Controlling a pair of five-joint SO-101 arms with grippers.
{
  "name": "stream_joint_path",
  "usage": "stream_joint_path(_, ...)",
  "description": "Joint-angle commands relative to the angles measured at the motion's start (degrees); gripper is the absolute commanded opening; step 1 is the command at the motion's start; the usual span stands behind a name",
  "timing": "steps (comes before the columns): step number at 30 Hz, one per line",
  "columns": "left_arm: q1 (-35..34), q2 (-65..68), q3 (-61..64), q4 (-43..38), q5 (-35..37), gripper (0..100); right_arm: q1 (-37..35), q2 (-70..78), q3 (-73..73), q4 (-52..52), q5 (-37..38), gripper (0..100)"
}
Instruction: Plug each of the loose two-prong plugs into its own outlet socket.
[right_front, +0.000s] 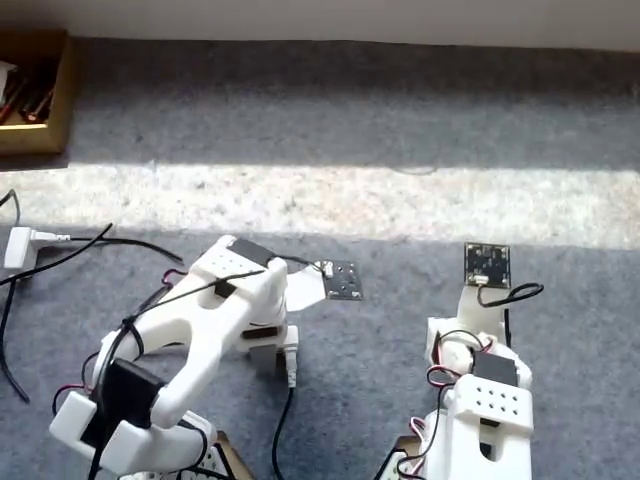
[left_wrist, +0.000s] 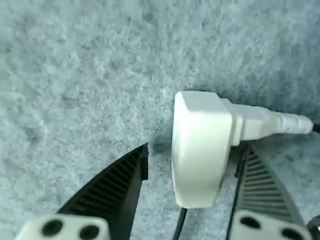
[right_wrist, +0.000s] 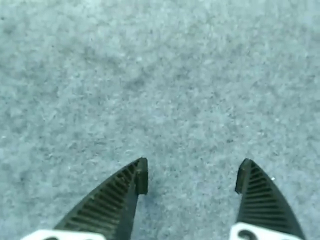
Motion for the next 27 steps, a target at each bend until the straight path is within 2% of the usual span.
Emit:
stream_joint_path(1,0.4,-0.04,-2.77,-0.18,-0.53,21,-0.04,-0.66,-0.13,-0.92,0.26,27.7)
stream_joint_path(6,0.57,-0.04,-4.97,-0.09,-0.62,0,-0.04,-0.66,-0.04,-0.92,0.35,27.7)
stream_joint_path(11,-3.21,-0.13,-8.66,0.0,-0.35,0,-1.36,-0.66,0.04,-0.92,0.44,27.7)
stream_joint_path(14,-11.3,-0.13,-13.67,0.0,-0.62,0,-1.54,-0.66,0.04,-0.92,0.53,27.7)
stream_joint_path(20,-32.57,0.57,-26.95,0.0,-5.01,0,-1.54,-0.75,0.04,-0.92,0.53,27.7)
stream_joint_path(27,-53.32,0.66,-34.51,-0.53,-9.23,0,-1.54,-0.92,0.04,-0.92,0.53,27.7)
